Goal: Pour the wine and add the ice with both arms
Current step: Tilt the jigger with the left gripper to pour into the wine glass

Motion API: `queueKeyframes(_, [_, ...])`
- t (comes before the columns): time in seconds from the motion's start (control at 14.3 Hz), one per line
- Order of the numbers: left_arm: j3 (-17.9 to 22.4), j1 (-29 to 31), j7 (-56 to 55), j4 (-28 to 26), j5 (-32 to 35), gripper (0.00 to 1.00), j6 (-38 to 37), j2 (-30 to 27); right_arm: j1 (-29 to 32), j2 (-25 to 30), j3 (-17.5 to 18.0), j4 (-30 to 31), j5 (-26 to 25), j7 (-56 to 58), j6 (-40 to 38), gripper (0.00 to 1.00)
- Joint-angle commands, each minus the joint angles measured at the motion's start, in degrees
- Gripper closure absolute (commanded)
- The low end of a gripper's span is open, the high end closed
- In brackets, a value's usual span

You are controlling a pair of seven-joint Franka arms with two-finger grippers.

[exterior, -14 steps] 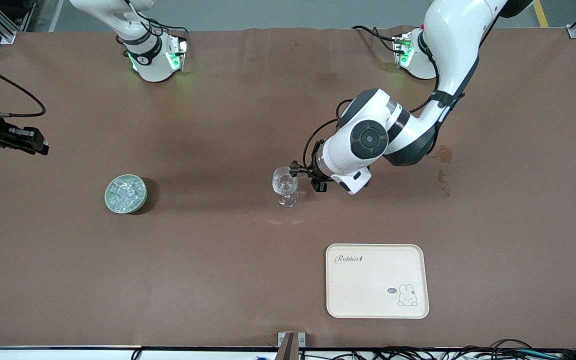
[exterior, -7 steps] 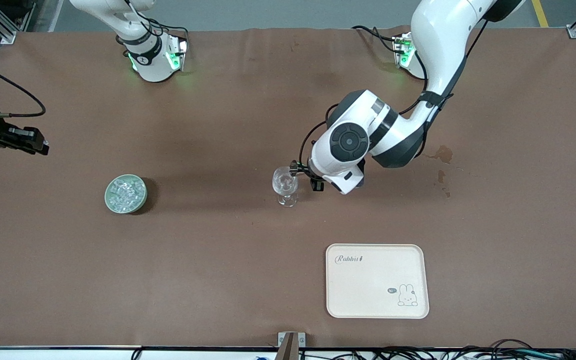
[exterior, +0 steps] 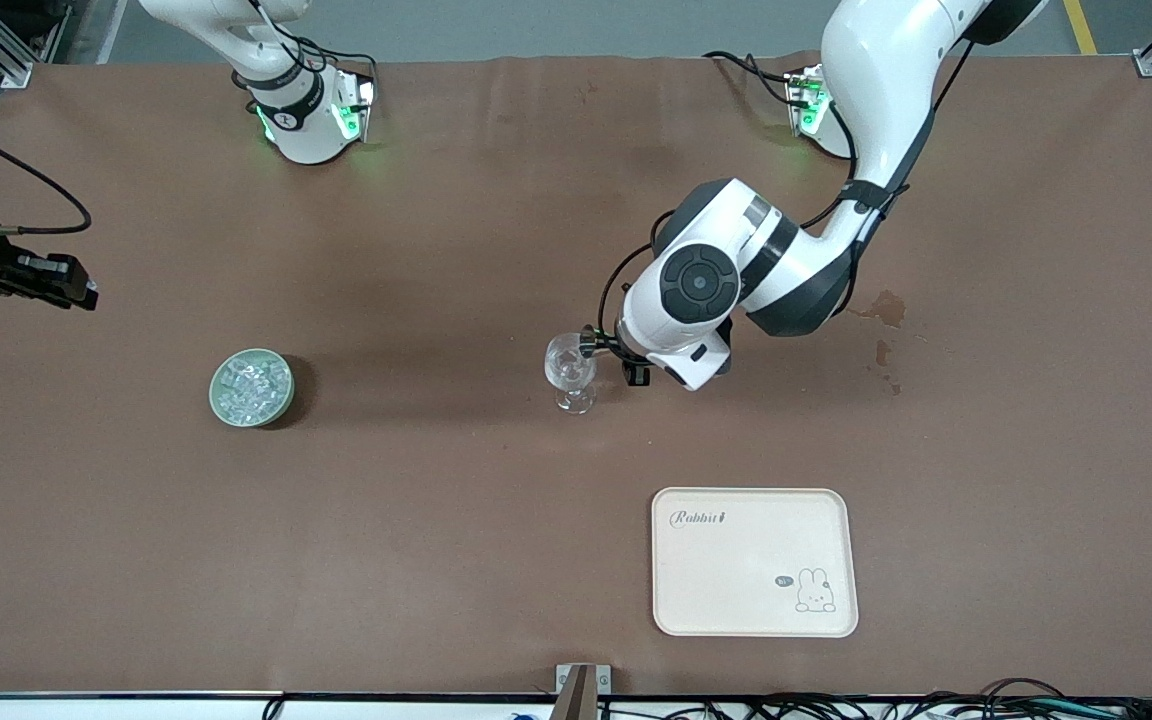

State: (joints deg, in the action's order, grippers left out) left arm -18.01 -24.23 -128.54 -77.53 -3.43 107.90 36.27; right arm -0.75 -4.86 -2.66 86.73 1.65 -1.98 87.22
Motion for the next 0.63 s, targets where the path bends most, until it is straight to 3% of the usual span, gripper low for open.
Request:
queueKeyframes(0.0, [0.4, -1.0, -1.4, 2.5, 1.1, 0.99, -1.7, 1.1, 0.4, 0.7, 0.2, 0.6, 0.8, -0.8, -0.2, 0.99])
queueKeyframes(0.28, [1.1, -1.8, -1.9, 2.5, 1.1, 1.0, -1.9, 1.6, 0.4, 0.7, 0.2, 0.6, 0.8, -0.8, -0.2, 0.99])
queueKeyframes(0.56, [5.3, -5.7, -2.3, 5.2, 1.1, 0.99, -3.9, 2.9, 0.4, 0.7, 0.2, 0.6, 0.8, -0.8, -0.2, 0.99])
